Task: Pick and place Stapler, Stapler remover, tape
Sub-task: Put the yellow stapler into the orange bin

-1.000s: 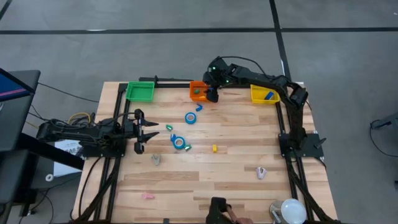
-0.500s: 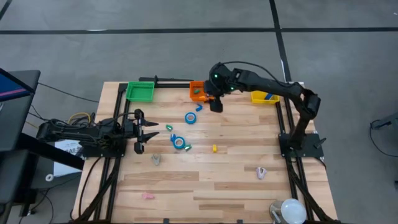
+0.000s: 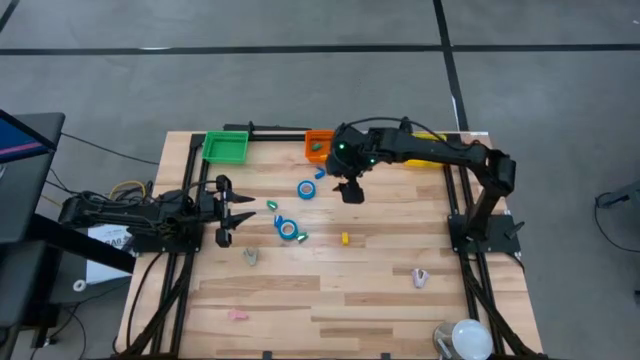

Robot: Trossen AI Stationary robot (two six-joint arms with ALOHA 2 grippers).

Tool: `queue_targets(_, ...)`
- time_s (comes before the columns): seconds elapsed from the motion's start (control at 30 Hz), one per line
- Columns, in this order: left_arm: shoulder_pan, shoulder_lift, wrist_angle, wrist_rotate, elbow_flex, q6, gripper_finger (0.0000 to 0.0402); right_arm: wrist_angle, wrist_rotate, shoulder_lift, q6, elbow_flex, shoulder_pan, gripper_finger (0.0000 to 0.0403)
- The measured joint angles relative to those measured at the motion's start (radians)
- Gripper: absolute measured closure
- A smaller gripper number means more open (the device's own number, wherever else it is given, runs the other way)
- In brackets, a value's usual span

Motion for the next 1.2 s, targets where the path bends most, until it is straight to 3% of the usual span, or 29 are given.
queue_targets(0.57,0.0,0.0,0.006,0.0,0.0,0.0,0.0234,0.003,0.0,0.0,0.007,0.0,0.143,0.0143)
queue_targets(1.2,0.0,0.0,0.007,0.0,0.0,0.0,0.0234,-0.102,0.032,0.013,0.263,0.0,0.336,0.0143)
